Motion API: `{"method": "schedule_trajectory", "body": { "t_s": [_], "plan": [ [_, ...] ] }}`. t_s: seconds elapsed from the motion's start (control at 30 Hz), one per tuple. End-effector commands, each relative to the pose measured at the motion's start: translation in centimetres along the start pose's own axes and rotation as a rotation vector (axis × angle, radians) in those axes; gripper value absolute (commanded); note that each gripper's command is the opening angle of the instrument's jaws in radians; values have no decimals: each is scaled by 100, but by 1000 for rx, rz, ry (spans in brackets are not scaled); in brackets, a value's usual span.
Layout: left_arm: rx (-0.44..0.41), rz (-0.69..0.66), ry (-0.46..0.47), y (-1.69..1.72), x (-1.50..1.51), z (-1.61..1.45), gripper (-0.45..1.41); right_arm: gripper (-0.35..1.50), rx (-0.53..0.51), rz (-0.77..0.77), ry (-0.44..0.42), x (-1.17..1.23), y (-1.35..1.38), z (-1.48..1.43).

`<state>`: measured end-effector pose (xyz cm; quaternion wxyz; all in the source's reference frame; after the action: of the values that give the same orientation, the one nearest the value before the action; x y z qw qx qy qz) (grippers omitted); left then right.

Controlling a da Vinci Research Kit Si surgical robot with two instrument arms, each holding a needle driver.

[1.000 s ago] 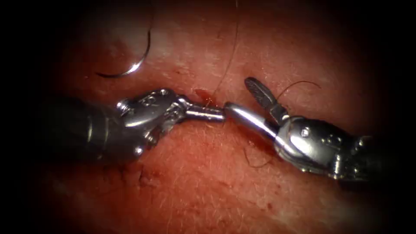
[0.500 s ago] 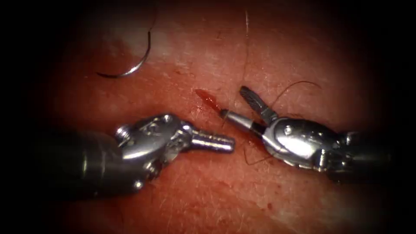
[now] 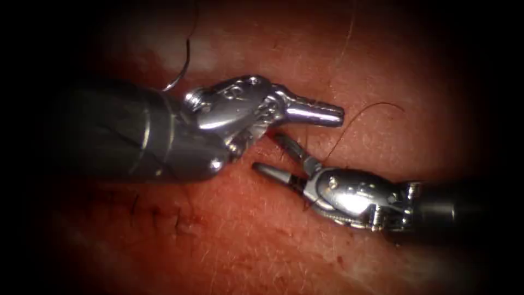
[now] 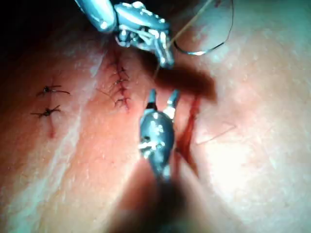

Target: Wound Closure

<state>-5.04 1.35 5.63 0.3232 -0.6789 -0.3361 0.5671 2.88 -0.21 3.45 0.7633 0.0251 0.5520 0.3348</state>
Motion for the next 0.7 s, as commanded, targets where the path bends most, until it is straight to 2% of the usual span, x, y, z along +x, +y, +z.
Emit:
{"method": "schedule_trajectory", "body": {
  "t_s": [0.03, 0.4, 0.7],
  "plan": [
    [-1, 1, -11, -8, -9, 4, -45, 42, 9, 0, 1, -6, -8, 5],
    [-15, -17, -55, -65, -43, 0, -45, 34, 65, -4, 17, -5, -9, 1],
    [-52, -37, -71, -80, -56, -2, -45, 32, 105, 23, 122, 6, -8, 2]
  ]
}}
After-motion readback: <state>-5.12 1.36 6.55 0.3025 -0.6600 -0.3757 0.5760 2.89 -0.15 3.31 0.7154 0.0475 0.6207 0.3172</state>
